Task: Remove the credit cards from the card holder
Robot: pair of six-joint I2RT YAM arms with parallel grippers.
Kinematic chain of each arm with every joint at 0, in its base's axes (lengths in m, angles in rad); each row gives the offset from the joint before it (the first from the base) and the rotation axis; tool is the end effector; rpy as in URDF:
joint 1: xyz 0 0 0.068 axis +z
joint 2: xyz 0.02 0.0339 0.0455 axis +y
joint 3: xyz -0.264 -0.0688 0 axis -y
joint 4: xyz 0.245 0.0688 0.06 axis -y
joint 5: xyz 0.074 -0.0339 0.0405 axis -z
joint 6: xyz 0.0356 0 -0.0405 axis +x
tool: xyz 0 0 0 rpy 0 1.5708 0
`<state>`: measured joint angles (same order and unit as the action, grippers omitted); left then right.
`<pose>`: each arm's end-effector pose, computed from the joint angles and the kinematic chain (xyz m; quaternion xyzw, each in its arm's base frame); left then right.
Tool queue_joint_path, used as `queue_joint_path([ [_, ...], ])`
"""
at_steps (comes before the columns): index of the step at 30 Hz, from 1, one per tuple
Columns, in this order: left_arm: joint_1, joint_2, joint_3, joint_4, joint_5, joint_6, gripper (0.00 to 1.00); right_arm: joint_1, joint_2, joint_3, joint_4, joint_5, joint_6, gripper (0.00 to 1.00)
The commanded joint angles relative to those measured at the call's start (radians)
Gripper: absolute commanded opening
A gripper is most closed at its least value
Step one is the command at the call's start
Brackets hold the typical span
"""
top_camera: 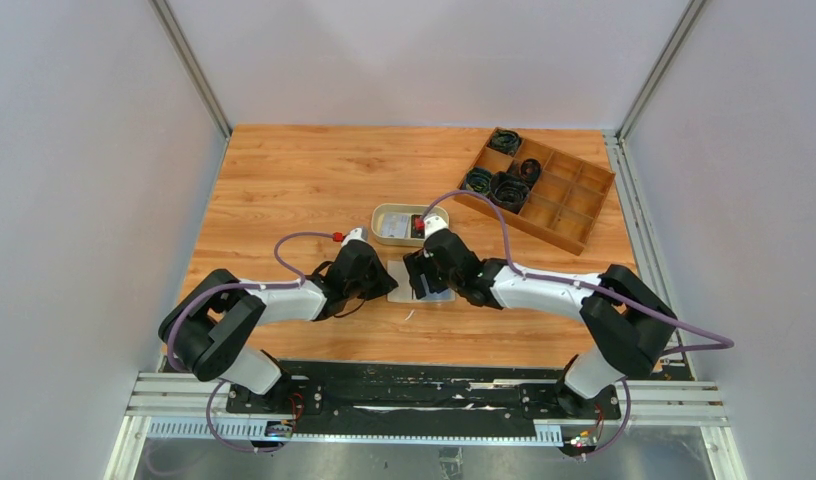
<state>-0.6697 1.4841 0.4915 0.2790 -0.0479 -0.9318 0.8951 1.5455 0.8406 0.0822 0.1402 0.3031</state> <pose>0.2081 -0.1626 0.1324 -0.1287 0.9002 -0.2831 0.3049 0.2087 0.2525 0.2006 -0.2283 0.8583 0.2053 0.4112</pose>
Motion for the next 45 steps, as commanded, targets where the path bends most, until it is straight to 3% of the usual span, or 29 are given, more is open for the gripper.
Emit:
queue_joint_path([
  [1,0.004,0.04,-0.036,-0.152,-0.029,0.047,0.0,-0.022,-0.01,-0.044,-0.011,0.01,0.012,0.8],
  [22,0.004,0.046,-0.038,-0.152,-0.026,0.051,0.0,-0.024,-0.04,-0.032,-0.027,0.019,-0.015,0.79],
  [45,0.004,0.047,-0.034,-0.153,-0.024,0.059,0.0,-0.021,0.04,0.061,0.09,-0.192,0.017,0.78],
])
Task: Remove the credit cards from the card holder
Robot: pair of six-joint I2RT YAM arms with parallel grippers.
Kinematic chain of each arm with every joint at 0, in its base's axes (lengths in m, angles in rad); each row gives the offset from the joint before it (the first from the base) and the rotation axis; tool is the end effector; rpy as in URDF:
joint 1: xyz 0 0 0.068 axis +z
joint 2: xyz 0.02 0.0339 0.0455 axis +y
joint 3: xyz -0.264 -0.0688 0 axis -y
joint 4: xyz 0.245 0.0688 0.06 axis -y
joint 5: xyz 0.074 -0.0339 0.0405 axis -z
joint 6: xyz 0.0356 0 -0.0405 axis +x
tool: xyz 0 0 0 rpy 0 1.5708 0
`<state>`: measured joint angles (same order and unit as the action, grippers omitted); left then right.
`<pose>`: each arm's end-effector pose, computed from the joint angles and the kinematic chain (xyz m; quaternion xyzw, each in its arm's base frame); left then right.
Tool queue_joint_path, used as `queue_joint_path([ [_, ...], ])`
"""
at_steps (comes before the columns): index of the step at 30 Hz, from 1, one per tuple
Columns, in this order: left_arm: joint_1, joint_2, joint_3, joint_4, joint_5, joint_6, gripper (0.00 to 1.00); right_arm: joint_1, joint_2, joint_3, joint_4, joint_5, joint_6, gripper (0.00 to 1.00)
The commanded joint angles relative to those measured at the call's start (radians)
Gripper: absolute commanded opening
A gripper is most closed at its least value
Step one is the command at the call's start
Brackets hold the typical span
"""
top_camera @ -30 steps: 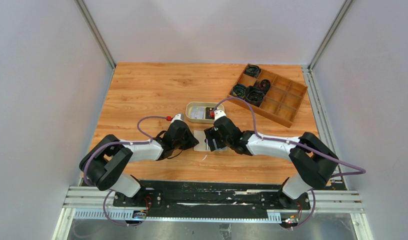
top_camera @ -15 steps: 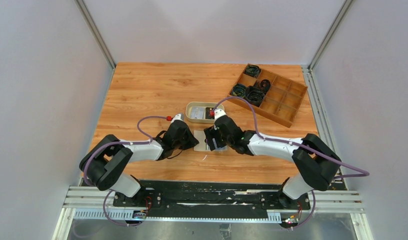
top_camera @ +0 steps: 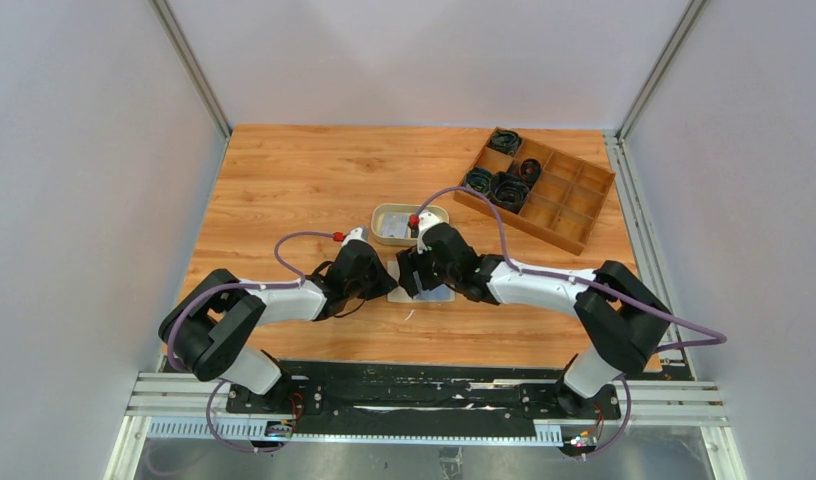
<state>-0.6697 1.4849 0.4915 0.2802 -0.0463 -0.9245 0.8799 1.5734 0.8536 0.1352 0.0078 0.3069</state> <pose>0.2082 -0.1627 0.1323 -0.1251 0.9006 -0.2826 0.3055 0.2142 0.2587 0.2006 -0.2472 0.8455 0.2618 0.3944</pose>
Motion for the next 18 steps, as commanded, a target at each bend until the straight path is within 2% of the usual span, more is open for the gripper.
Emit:
queue_joint_path([
  [1,0.005,0.045,-0.035,-0.156,-0.027,0.053,0.0,-0.006,0.012,0.056,0.037,-0.065,0.011,0.78],
  [9,0.007,0.053,-0.025,-0.157,-0.024,0.058,0.0,-0.006,0.021,0.056,0.024,-0.06,0.002,0.78],
  [18,0.007,0.063,-0.021,-0.157,-0.021,0.059,0.0,0.005,0.096,0.107,-0.055,0.044,0.029,0.77],
])
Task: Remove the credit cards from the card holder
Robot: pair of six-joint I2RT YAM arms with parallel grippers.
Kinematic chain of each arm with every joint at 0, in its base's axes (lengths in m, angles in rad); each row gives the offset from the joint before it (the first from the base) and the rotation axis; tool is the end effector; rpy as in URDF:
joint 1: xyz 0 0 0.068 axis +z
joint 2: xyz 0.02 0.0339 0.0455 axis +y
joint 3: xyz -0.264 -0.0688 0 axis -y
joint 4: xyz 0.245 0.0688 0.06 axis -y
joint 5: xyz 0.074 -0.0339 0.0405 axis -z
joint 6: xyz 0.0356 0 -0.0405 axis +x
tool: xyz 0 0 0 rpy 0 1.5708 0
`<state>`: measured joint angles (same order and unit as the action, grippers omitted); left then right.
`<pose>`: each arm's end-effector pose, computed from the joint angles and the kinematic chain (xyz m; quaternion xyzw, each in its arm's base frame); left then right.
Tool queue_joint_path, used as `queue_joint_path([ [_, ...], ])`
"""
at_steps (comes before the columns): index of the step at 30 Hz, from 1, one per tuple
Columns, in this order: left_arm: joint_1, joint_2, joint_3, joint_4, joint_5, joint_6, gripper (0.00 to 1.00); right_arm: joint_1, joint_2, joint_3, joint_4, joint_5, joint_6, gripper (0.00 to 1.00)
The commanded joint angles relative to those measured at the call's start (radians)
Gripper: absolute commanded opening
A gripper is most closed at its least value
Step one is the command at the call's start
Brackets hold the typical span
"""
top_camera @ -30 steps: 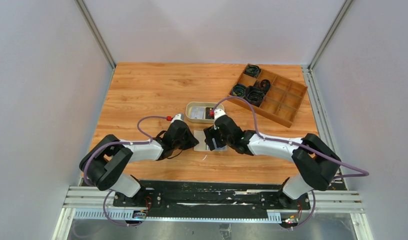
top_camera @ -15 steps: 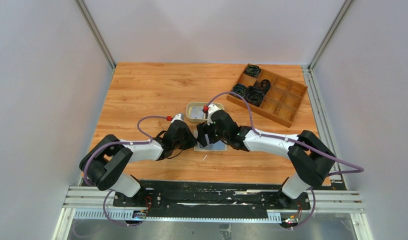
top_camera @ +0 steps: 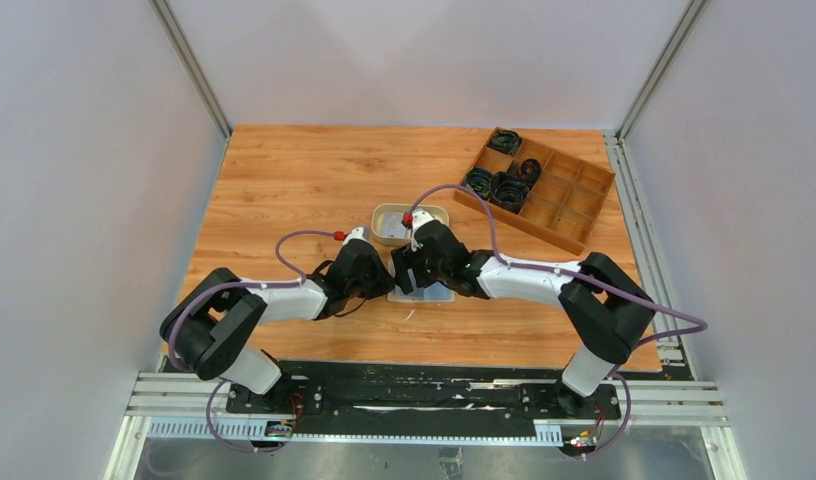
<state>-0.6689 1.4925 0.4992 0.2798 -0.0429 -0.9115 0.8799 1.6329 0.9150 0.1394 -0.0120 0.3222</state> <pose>0.2098 -0.1639 0.1325 -0.1189 0.9016 -0.2815 0.3063 0.2241 0.2717 0.2011 -0.2448 0.8447 0.2736 0.3896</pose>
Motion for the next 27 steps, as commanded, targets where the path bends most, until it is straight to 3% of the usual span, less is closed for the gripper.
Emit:
queue_joint_path([
  [1,0.006,0.055,-0.028,-0.157,-0.025,0.046,0.0,0.01,0.045,0.055,-0.07,0.078,0.013,0.77],
  [16,0.008,0.053,-0.037,-0.149,-0.021,0.042,0.0,0.039,0.157,0.104,-0.079,0.117,0.054,0.77],
  [27,0.008,0.055,-0.038,-0.149,-0.022,0.043,0.0,0.039,0.136,0.109,-0.218,0.254,-0.012,0.78],
])
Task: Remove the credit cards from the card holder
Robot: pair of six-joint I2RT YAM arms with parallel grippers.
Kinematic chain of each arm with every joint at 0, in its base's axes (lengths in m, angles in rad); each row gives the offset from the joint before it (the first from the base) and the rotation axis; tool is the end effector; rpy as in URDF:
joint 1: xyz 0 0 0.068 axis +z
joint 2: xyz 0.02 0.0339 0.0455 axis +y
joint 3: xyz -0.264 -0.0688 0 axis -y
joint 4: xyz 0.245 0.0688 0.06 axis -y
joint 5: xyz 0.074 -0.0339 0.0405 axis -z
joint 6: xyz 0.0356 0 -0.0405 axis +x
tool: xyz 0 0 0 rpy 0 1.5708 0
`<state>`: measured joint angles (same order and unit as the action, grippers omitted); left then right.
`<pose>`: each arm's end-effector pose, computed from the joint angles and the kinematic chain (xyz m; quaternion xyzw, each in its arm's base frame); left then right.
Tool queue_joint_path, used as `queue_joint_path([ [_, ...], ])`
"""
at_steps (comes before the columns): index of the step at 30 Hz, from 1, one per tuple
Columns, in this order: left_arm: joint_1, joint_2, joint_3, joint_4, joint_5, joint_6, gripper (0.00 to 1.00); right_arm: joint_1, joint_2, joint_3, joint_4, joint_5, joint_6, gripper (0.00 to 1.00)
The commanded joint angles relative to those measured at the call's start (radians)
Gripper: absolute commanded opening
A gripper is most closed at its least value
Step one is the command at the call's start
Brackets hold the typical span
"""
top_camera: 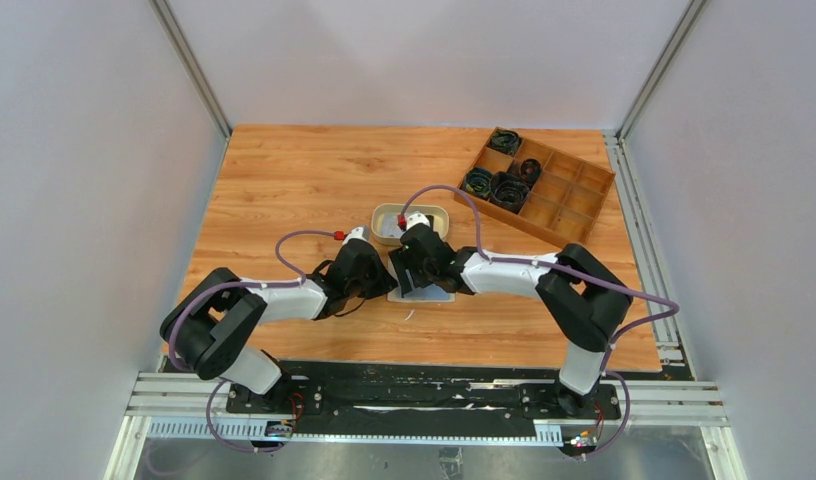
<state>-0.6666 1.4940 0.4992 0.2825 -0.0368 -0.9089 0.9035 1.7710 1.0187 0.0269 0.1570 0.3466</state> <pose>0.2102 -0.1637 0.1323 -0.1175 0.9015 -0.2831 0.3054 0.2359 0.2904 0.1762 -0.2190 0.8830 0.1813 0.3735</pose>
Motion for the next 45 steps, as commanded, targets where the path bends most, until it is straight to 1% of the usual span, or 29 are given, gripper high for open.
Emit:
queue_joint_path([
  [1,0.006,0.056,-0.037,-0.152,-0.026,0.042,0.0,0.015,-0.009,0.003,-0.115,0.101,-0.047,0.78],
  [5,0.005,0.061,-0.034,-0.15,-0.023,0.041,0.0,0.015,-0.017,0.004,-0.165,0.151,-0.082,0.78],
  [10,0.006,0.064,-0.034,-0.15,-0.021,0.043,0.0,0.015,-0.015,0.012,-0.201,0.177,-0.102,0.79],
  [22,0.006,0.071,-0.028,-0.15,-0.02,0.045,0.0,0.015,-0.066,0.036,-0.292,0.28,-0.15,0.79],
  [30,0.007,0.068,-0.028,-0.149,-0.018,0.047,0.0,0.011,-0.104,0.045,-0.402,0.429,-0.18,0.8],
  [34,0.006,0.073,-0.027,-0.147,-0.017,0.048,0.0,-0.005,-0.145,0.051,-0.441,0.475,-0.189,0.81],
  [38,0.007,0.076,-0.028,-0.143,-0.014,0.048,0.0,-0.017,-0.188,0.065,-0.468,0.486,-0.192,0.82],
  [40,0.006,0.075,-0.03,-0.14,-0.012,0.048,0.0,-0.025,-0.224,0.066,-0.47,0.475,-0.191,0.84],
  [42,0.006,0.074,-0.032,-0.141,-0.014,0.048,0.0,-0.037,-0.259,0.065,-0.464,0.44,-0.184,0.84],
  [45,0.006,0.074,-0.033,-0.14,-0.014,0.047,0.0,-0.055,-0.326,0.044,-0.415,0.327,-0.184,0.84],
])
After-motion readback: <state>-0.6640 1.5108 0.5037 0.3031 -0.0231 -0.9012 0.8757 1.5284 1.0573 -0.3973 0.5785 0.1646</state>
